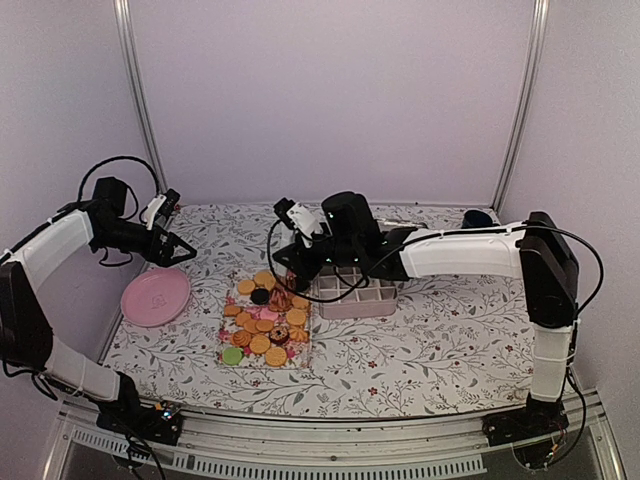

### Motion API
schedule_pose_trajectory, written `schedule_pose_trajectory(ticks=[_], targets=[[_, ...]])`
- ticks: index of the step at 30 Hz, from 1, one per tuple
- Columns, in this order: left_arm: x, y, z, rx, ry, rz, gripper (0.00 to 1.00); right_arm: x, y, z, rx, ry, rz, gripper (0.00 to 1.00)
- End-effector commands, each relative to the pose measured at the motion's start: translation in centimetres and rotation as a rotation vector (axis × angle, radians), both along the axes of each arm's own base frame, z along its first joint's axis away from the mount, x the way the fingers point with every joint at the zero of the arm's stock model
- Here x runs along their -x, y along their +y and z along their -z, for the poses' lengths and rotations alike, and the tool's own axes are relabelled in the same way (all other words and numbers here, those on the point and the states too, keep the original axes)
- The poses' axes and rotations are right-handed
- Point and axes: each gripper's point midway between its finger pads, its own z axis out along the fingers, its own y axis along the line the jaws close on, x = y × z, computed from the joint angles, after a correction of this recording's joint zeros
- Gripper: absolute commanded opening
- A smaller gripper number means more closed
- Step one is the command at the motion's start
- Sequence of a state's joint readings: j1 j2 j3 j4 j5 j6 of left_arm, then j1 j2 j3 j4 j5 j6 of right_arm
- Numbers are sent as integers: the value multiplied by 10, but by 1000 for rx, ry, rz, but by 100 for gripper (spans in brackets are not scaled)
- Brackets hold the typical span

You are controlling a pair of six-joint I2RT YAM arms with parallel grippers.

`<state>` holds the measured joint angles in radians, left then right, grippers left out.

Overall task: Pack the cookies
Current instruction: Pick up the fake cookies from the plate.

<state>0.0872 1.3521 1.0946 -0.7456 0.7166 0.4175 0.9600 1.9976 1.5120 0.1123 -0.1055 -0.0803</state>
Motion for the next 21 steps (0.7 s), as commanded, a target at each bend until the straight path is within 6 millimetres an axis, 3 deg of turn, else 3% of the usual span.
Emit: schedule_pose_trajectory(ticks=[1, 9, 12, 18, 21], targets=[[3, -2, -5, -4, -22, 13, 99, 3, 11, -7, -50, 25, -43, 43], [3, -2, -4, -3, -19, 13, 99, 4, 13, 9, -30, 60, -48, 42], [3, -3, -4, -3, -21, 14, 99, 2, 11, 9, -28, 59, -41, 36], [3, -3, -4, 0, -18, 14, 99, -5, 5, -11, -46, 29, -20, 14], [3, -3, -5, 0, -21, 14, 99, -9, 1, -28, -68, 14, -14, 10]])
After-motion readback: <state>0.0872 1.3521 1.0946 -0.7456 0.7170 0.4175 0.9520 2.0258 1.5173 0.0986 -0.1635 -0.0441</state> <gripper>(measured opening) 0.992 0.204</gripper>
